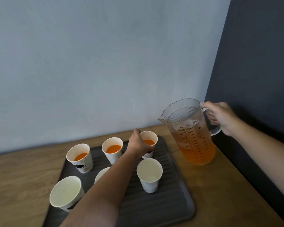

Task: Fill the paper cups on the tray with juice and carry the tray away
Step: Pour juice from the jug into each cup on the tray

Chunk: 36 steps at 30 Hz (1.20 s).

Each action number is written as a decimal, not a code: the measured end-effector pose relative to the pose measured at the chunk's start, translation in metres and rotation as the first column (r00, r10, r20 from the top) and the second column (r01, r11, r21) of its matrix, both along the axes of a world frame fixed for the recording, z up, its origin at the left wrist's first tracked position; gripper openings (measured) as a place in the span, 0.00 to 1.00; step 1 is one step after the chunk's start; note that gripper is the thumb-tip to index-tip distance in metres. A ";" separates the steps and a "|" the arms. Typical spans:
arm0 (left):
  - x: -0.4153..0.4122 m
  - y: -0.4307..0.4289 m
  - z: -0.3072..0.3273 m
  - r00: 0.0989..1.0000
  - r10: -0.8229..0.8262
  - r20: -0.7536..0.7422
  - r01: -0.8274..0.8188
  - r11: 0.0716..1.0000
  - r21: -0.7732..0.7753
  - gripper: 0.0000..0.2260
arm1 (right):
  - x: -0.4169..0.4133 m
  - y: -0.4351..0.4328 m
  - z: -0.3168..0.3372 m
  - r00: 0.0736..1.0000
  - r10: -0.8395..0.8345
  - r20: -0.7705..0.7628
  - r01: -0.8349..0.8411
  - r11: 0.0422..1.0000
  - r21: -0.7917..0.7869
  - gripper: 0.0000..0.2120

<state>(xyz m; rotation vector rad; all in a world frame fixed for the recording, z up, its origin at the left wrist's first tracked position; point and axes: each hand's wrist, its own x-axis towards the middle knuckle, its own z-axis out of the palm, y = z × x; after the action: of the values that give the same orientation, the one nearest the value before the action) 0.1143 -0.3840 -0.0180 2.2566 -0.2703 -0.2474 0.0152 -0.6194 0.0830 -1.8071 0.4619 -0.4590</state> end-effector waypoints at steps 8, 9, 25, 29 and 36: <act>0.000 0.009 -0.001 1.000 -0.003 -0.014 0.004 0.999 0.041 0.38 | -0.003 0.006 0.009 0.999 0.036 0.009 -0.036 0.999 -0.020 0.24; 0.000 0.010 0.003 1.000 -0.018 0.003 0.018 0.998 0.053 0.40 | -0.004 0.008 0.012 0.999 0.041 0.014 -0.040 0.999 -0.023 0.24; -0.045 0.181 0.067 0.963 0.179 0.201 -0.145 0.974 -0.172 0.34 | -0.015 0.095 0.085 0.959 0.234 0.163 -0.225 0.972 -0.068 0.19; -0.065 0.225 0.049 0.965 0.181 0.188 -0.181 0.983 -0.018 0.40 | -0.012 0.122 0.087 0.944 0.282 0.171 -0.276 0.959 -0.055 0.23; -0.091 0.252 0.010 0.994 0.094 0.059 -0.104 0.974 0.203 0.46 | -0.008 0.151 0.085 0.933 0.331 0.143 -0.324 0.943 -0.071 0.27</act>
<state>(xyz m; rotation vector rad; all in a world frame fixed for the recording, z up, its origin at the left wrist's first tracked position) 0.0236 -0.1323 -0.0080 2.4760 -0.1631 -0.1740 0.0074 -0.4686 0.1683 -1.8338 0.0393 -0.3733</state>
